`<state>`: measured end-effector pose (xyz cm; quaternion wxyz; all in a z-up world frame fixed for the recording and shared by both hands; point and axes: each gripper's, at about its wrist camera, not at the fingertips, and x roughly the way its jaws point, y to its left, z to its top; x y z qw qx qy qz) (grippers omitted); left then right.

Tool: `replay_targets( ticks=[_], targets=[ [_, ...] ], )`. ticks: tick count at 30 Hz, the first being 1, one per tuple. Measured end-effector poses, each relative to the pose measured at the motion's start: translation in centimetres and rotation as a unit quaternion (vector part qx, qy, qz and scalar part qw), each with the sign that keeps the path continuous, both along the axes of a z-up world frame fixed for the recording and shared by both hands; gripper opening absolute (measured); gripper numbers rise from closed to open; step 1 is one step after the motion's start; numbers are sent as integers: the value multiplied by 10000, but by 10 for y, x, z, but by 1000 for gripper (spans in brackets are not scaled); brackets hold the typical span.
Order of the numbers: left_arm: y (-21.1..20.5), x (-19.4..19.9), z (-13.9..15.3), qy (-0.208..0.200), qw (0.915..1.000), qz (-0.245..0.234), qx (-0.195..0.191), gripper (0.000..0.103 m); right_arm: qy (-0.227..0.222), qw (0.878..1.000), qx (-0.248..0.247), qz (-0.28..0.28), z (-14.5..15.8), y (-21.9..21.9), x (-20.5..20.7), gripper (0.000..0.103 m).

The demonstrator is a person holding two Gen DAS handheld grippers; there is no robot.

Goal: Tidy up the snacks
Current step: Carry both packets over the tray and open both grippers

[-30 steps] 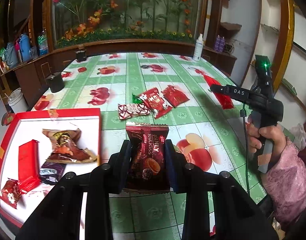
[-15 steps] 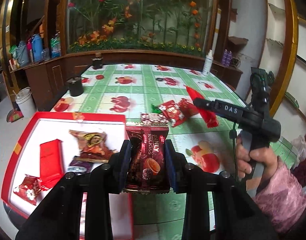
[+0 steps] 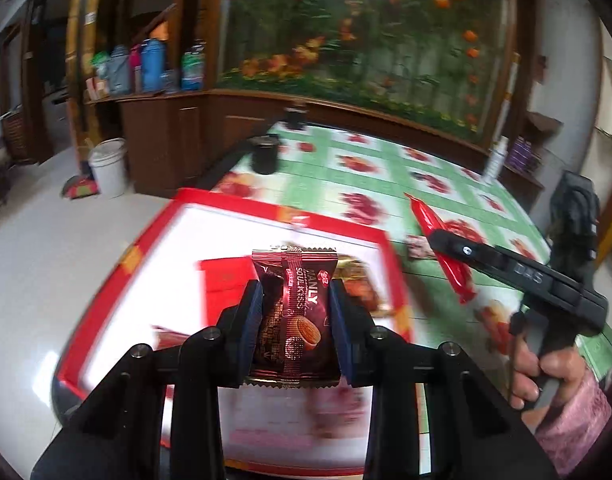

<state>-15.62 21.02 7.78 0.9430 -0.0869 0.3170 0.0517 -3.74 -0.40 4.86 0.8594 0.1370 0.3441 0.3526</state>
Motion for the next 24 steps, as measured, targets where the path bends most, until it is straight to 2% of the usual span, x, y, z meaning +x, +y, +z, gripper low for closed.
replay_targets(
  ticks=[7, 14, 17, 24],
  targets=[
    [35, -2, -8, 59, 9985, 530, 100, 31, 31, 9972, -8, 747, -2, 65, -16, 50],
    [43, 8, -26, 316, 9969, 687, 195, 31, -358, 9861, -591, 1512, -9, 116, -52, 50],
    [43, 13, -34, 432, 9965, 683, 202, 31, -431, 9822, -809, 1638, -14, 123, -59, 50],
    [44, 20, -43, 654, 9945, 781, 235, 32, -252, 9811, -997, 1641, -23, 126, -54, 51]
  ],
)
